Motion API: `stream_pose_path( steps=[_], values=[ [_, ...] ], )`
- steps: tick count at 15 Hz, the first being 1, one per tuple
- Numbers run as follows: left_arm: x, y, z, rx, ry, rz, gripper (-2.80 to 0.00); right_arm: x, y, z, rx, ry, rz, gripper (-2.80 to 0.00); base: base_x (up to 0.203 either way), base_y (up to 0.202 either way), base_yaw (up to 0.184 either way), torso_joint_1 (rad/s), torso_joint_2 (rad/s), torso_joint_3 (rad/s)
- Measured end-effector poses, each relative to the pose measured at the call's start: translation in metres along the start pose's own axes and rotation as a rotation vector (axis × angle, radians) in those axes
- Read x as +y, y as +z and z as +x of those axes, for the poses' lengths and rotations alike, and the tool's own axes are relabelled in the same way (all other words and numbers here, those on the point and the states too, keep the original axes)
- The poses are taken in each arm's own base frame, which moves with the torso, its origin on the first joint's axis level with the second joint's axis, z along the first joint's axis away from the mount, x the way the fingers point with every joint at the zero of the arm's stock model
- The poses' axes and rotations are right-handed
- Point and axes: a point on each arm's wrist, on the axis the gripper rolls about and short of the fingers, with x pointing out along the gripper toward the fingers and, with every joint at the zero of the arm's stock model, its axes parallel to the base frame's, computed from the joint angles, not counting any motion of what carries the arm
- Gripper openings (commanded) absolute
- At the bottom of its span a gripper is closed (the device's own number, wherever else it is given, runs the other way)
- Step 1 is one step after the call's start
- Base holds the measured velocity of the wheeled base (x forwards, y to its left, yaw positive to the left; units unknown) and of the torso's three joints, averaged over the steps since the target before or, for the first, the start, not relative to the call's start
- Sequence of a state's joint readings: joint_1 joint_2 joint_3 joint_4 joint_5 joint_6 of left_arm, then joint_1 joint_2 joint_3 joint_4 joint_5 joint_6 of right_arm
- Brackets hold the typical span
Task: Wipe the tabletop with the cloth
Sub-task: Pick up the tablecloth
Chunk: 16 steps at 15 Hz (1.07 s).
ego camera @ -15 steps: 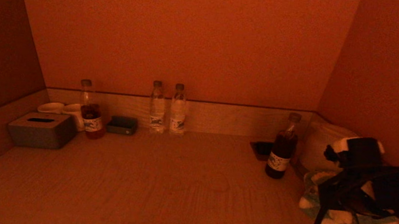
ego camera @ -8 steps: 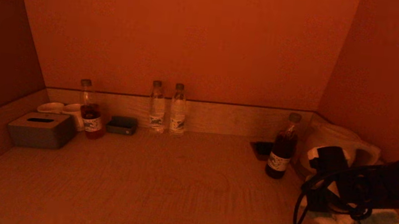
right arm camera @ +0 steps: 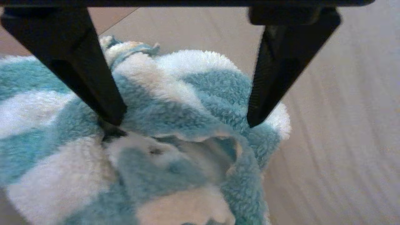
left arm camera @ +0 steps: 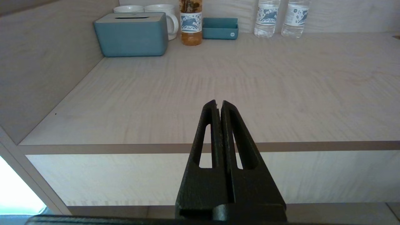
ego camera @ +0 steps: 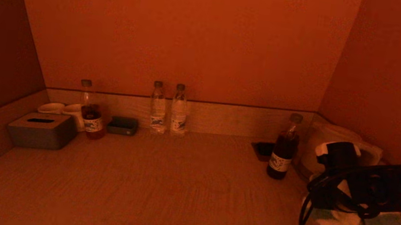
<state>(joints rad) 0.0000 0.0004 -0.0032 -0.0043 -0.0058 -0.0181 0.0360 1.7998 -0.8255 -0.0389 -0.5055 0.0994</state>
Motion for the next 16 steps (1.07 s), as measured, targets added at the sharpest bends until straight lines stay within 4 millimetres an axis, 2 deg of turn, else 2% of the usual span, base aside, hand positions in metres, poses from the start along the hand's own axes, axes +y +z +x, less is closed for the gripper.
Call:
stream_pose_path(
  steps=[2, 4, 6, 9, 12, 16],
  values=[
    [0.000, 0.000, 0.000, 0.000, 0.000, 0.000, -2.80, 0.000, -0.001, -0.013, -0.024, 0.017, -0.009, 0.00, 0.000, 0.000, 0.000, 0.000, 0.00, 0.000],
    [0.000, 0.000, 0.000, 0.000, 0.000, 0.000, -2.80, -0.003, -0.002, -0.040, -0.089, 0.050, -0.007, 0.00, 0.000, 0.000, 0.000, 0.000, 0.00, 0.000],
    [0.000, 0.000, 0.000, 0.000, 0.000, 0.000, -2.80, -0.007, -0.003, -0.055, -0.122, 0.067, -0.002, 0.00, 0.000, 0.000, 0.000, 0.000, 0.00, 0.000],
    [0.000, 0.000, 0.000, 0.000, 0.000, 0.000, -2.80, -0.017, 0.000, -0.047, -0.112, 0.042, 0.039, 0.00, 0.000, 0.000, 0.000, 0.000, 0.00, 0.000],
    [0.000, 0.000, 0.000, 0.000, 0.000, 0.000, -2.80, -0.025, 0.005, -0.022, -0.052, -0.007, 0.080, 0.00, 0.000, 0.000, 0.000, 0.000, 0.00, 0.000],
    [0.000, 0.000, 0.000, 0.001, -0.001, 0.000, -2.80, -0.025, 0.007, 0.004, 0.006, -0.034, 0.102, 0.00, 0.000, 0.000, 0.000, 0.000, 0.00, 0.000]
  ],
)
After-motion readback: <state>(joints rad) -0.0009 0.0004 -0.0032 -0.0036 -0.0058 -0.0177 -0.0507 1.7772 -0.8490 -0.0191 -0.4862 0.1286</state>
